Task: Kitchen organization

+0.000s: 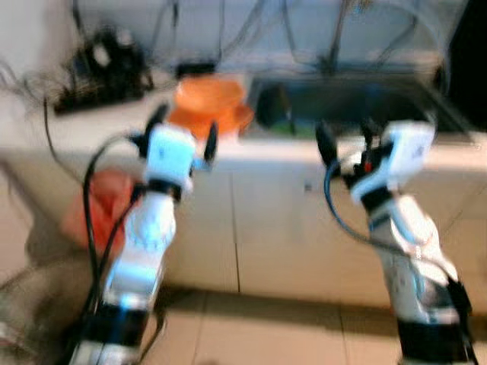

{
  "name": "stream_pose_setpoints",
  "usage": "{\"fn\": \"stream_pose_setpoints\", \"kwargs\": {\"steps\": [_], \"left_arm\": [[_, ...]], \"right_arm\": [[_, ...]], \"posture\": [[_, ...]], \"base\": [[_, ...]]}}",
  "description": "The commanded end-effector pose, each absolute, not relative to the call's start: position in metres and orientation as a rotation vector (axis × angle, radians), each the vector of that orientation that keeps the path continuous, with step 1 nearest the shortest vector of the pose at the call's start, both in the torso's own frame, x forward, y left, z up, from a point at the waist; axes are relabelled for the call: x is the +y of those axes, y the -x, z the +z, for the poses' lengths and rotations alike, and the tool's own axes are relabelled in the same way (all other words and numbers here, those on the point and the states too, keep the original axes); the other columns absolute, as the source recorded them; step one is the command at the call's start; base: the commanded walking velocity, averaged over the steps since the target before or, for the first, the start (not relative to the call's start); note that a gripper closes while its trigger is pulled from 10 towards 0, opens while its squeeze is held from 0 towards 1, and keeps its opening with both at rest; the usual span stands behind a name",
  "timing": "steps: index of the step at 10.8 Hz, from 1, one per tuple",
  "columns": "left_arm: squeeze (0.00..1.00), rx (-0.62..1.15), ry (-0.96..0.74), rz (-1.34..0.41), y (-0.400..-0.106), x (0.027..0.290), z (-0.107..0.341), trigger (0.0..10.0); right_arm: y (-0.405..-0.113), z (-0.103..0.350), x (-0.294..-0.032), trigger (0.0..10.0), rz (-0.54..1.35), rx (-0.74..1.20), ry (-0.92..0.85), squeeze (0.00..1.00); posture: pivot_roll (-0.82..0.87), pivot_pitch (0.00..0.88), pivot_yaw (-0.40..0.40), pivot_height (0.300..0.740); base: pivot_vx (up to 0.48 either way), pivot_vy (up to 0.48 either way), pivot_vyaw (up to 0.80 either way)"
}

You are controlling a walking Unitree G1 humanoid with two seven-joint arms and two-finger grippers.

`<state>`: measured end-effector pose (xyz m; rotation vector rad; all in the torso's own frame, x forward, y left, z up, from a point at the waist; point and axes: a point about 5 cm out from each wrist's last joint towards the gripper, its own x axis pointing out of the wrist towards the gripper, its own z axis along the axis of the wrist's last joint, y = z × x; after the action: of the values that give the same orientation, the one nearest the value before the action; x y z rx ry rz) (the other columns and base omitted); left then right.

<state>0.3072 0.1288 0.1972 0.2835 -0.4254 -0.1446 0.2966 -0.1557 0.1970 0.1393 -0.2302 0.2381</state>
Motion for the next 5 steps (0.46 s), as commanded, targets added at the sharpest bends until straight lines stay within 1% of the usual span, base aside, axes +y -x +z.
{"fn": "stream_pose_setpoints", "kwargs": {"steps": [1,2,3,4,5], "left_arm": [[0.0,-0.366,-0.293,-0.143,-0.308,0.135,0.184,10.0],[0.0,-0.312,-0.301,-0.158,-0.308,0.138,0.168,10.0],[0.0,-0.168,-0.281,-0.168,-0.309,0.145,0.133,10.0],[0.0,-0.1,-0.275,-0.165,-0.308,0.149,0.116,10.0],[0.0,0.008,-0.29,-0.152,-0.305,0.157,0.088,10.0]], "right_arm": [[-0.298,0.198,-0.153,10.0,0.246,-0.23,-0.135,1.0],[-0.298,0.196,-0.153,10.0,0.248,-0.226,-0.131,1.0],[-0.295,0.18,-0.154,10.0,0.253,-0.181,-0.112,1.0],[-0.293,0.171,-0.154,10.0,0.257,-0.155,-0.102,1.0],[-0.29,0.151,-0.152,10.0,0.267,-0.098,-0.09,1.0]], "posture": [[-0.01,0.0,0.067,0.74],[-0.01,0.0,0.065,0.74],[-0.02,0.0,0.066,0.74],[-0.01,0.0,0.066,0.74],[-0.01,0.0,0.067,0.74]], "base": [[0.0,0.0,0.0],[0.0,0.0,0.0],[0.0,0.0,0.0],[0.0,0.0,0.0],[0.0,0.0,0.0]]}}
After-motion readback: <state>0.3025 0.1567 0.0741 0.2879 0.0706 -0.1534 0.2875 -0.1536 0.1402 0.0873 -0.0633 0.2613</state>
